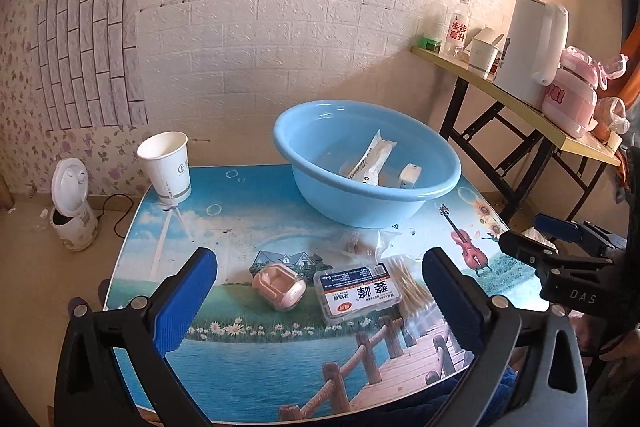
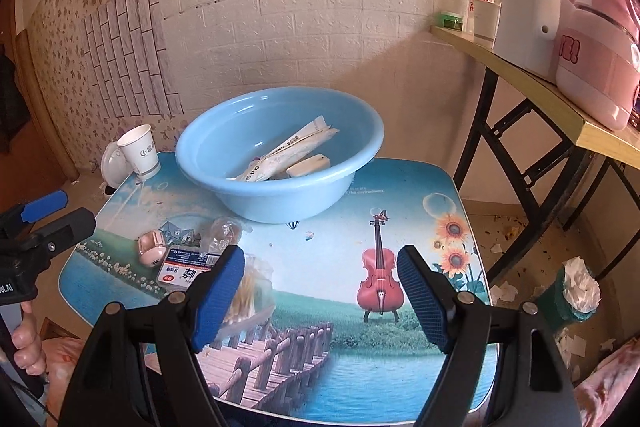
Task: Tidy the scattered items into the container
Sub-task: 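Withdraw both tools from the blue basin back over the table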
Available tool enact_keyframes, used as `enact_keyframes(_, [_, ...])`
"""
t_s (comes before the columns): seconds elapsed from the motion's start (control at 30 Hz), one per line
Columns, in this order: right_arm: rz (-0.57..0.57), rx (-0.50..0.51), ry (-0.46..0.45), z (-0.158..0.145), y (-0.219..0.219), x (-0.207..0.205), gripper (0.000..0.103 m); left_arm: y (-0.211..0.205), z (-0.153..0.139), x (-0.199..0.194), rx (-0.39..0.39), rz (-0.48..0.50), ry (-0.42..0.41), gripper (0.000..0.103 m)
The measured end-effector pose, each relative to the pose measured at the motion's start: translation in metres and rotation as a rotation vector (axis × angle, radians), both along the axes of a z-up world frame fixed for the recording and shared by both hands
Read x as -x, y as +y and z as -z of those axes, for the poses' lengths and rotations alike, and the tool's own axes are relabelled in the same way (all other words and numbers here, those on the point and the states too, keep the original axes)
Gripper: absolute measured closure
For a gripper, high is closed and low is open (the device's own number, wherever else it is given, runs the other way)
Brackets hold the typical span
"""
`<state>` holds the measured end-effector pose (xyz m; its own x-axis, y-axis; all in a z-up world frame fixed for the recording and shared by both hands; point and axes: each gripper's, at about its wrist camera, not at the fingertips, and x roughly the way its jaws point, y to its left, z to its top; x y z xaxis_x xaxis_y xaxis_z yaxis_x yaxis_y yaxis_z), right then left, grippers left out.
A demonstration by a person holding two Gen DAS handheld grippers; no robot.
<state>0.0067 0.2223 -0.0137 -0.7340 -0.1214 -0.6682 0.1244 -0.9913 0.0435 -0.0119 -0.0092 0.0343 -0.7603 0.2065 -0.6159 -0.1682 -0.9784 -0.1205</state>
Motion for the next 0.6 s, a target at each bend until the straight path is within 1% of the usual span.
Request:
enact_keyframes(0.17, [0.008, 0.036, -0.025, 0.012, -0.01, -0.012, 0.023, -0.002, 0.008, -0.013, 0.019, -0.021, 0.008, 0.0])
enact_keyframes(0.27, [-0.019, 0.012, -0.025, 0.019, -0.022, -0.018, 0.023, -0.003, 0.013, -0.019, 0.014, -0.022, -0.004, 0.0])
enact_keyframes(0.33, [-0.02, 0.014, 0.013, 0.02, -0.025, -0.027, 0.023, -0.005, 0.016, -0.023, 0.012, -0.028, -0.017, 0.0])
enact_keyframes(0.4, [-0.033, 0.043, 0.047, 0.021, -0.024, -0.036, 0.023, -0.006, 0.02, -0.027, 0.012, -0.026, -0.027, 0.0])
enact_keyframes(0.6, [-0.027, 0.044, -0.013, 0.042, -0.02, -0.04, 0.023, -0.01, 0.029, -0.032, -0.001, -0.036, -0.049, 0.0])
